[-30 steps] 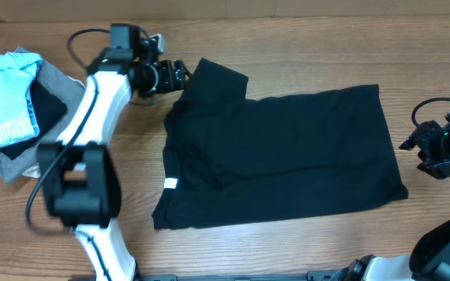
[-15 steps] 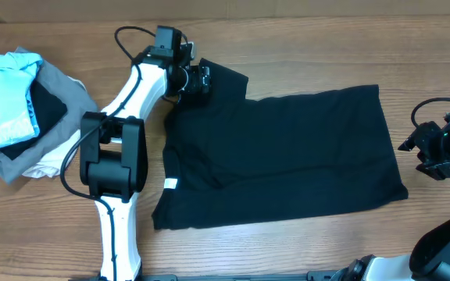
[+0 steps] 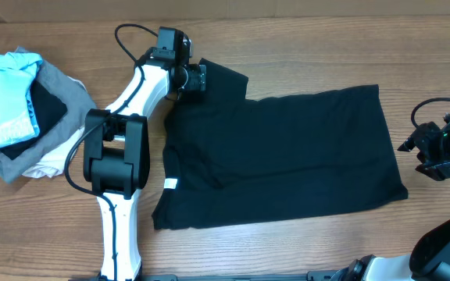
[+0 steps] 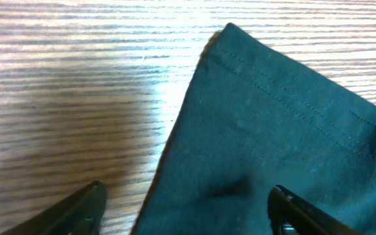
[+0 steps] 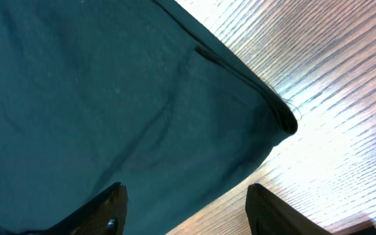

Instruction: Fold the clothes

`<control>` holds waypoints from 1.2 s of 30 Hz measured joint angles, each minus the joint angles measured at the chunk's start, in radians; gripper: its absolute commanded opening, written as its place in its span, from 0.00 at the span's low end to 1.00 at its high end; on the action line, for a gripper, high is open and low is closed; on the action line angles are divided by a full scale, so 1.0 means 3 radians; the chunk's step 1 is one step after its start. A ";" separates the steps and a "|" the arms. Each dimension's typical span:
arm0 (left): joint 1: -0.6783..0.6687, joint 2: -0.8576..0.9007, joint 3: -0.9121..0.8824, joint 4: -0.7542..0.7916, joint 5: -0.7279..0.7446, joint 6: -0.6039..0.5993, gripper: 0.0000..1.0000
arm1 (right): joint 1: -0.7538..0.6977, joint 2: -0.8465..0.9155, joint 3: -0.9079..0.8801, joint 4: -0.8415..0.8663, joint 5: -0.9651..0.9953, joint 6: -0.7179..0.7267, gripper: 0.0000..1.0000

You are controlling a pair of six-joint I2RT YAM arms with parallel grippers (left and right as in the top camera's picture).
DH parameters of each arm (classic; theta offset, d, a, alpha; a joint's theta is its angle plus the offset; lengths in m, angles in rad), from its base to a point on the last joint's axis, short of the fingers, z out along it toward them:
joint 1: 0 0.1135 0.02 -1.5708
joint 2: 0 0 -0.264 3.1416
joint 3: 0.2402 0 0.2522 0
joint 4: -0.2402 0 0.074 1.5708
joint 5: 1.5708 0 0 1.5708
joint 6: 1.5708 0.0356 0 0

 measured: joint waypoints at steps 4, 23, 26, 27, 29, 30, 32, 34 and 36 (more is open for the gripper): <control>-0.0055 0.0051 0.0050 0.0010 -0.0011 0.0029 0.61 | 0.0000 0.0000 0.0000 0.0001 0.0000 -0.0003 0.62; -0.0025 0.0209 0.0448 -0.0645 0.0140 -0.0141 0.04 | 0.0014 0.0001 0.0000 0.0206 -0.0048 -0.0027 0.57; 0.0038 0.0278 0.0799 -0.1097 0.0145 -0.0159 0.04 | 0.0106 0.0036 0.0000 0.0309 -0.0051 -0.0104 0.58; 0.0056 0.0287 0.0902 -0.1212 0.0149 -0.0172 0.04 | 0.0161 0.0062 0.0000 0.0369 -0.0051 -0.0130 0.58; 0.0100 0.0287 0.1143 -0.1447 0.0151 -0.0216 0.04 | 0.0282 0.0136 0.0001 0.0504 -0.0052 -0.0178 0.58; 0.0121 0.0287 0.1274 -0.1574 0.0153 -0.0233 0.04 | 0.0357 0.0195 0.0001 0.0628 -0.0051 -0.0188 0.58; 0.0149 0.0287 0.1471 -0.1751 0.0155 -0.0282 0.04 | 0.0479 0.0320 0.0010 0.0912 -0.0062 -0.0212 0.60; 0.0167 0.0286 0.1562 -0.1839 0.0174 -0.0306 0.04 | 0.0585 0.0468 0.0020 0.1339 -0.0065 -0.0231 0.67; 0.0183 0.0286 0.1578 -0.1921 0.0179 -0.0318 0.04 | 0.0688 0.0623 0.0034 0.1775 -0.0070 -0.0247 0.71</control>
